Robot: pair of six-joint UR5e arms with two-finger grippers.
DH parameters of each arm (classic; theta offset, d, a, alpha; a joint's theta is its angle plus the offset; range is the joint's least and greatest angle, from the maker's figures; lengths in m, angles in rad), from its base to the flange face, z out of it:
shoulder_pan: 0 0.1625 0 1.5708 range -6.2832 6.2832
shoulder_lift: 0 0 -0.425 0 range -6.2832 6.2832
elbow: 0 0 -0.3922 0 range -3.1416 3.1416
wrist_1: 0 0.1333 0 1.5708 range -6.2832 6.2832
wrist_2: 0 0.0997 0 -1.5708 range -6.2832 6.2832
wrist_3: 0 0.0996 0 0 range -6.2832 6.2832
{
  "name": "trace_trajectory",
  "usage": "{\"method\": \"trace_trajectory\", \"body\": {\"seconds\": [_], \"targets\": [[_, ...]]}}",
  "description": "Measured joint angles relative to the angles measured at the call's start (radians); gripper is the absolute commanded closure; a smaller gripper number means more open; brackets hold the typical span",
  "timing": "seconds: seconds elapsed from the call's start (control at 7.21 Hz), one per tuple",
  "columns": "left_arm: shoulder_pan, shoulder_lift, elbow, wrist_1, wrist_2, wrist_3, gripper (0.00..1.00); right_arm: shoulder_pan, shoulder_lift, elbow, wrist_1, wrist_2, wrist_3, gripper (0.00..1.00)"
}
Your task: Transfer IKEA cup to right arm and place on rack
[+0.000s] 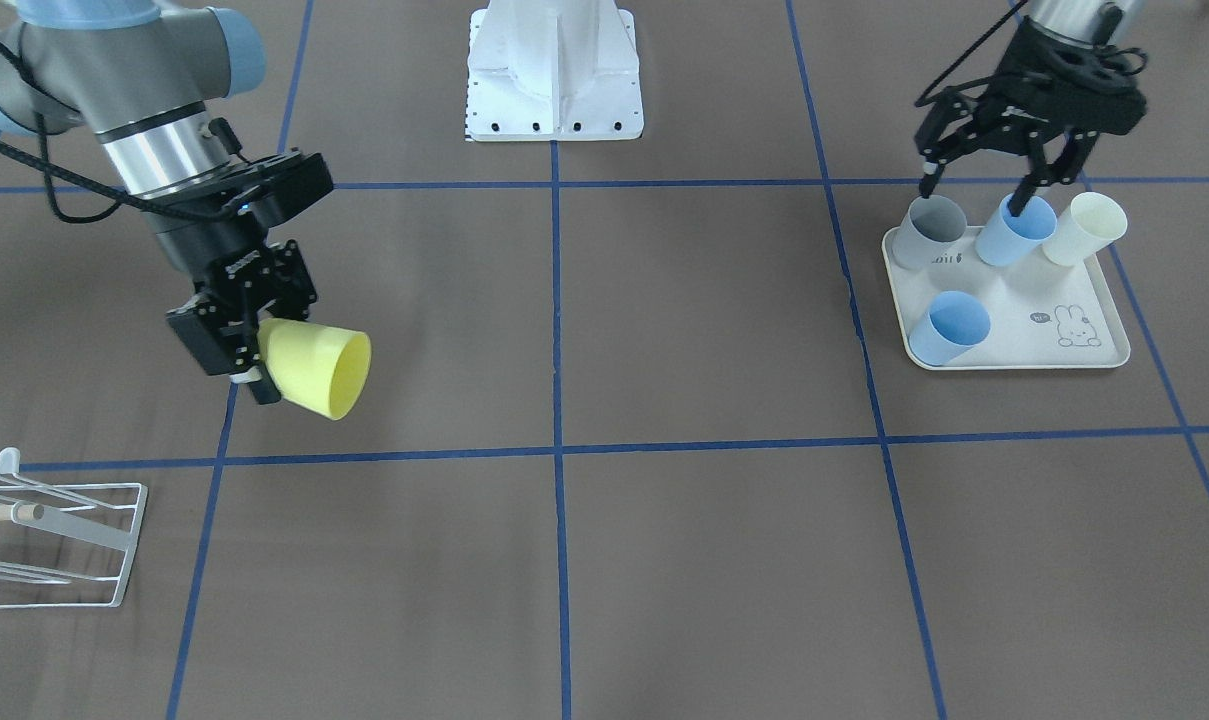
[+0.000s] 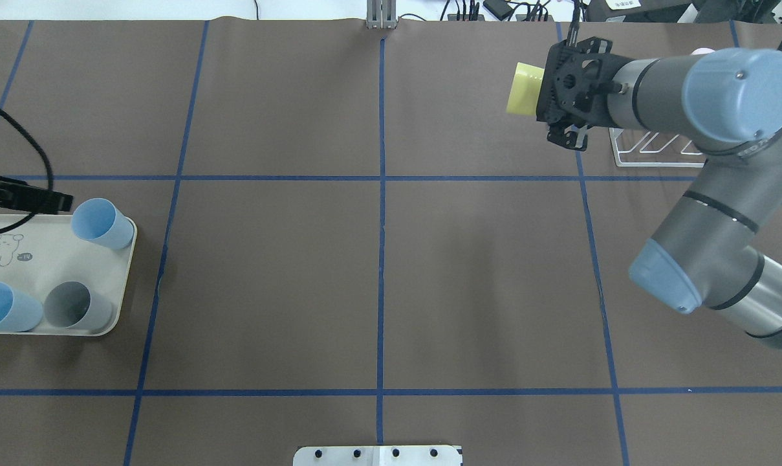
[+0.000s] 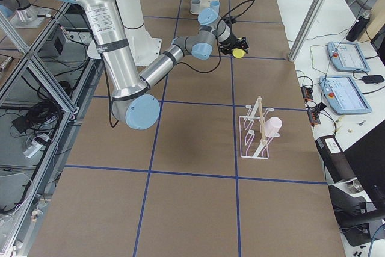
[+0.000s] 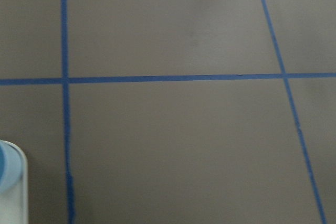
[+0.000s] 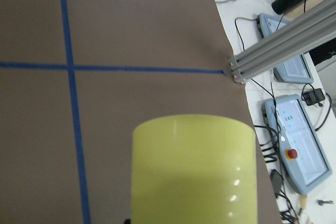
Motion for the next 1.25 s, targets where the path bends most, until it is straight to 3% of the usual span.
{"method": "trace_trajectory", "body": {"seconds": [0.28,0.69,0.97,1.25], "targets": [[-0.167,0.075,0.017,-0.001,-0.101,0.243,0.0,0.084,-0.018,0.001,-0.096,-0.089,-0.342,0.71],[-0.21,0.094,0.023,-0.002,-0.134,0.29,0.0,0.153,-0.025,-0.083,-0.111,-0.266,-0.801,0.71],[-0.212,0.095,0.022,-0.003,-0.136,0.265,0.0,0.188,-0.027,-0.171,-0.09,-0.339,-0.976,0.68],[-0.211,0.093,0.023,-0.004,-0.137,0.237,0.0,0.192,-0.027,-0.302,0.031,-0.368,-1.009,0.68]]}}
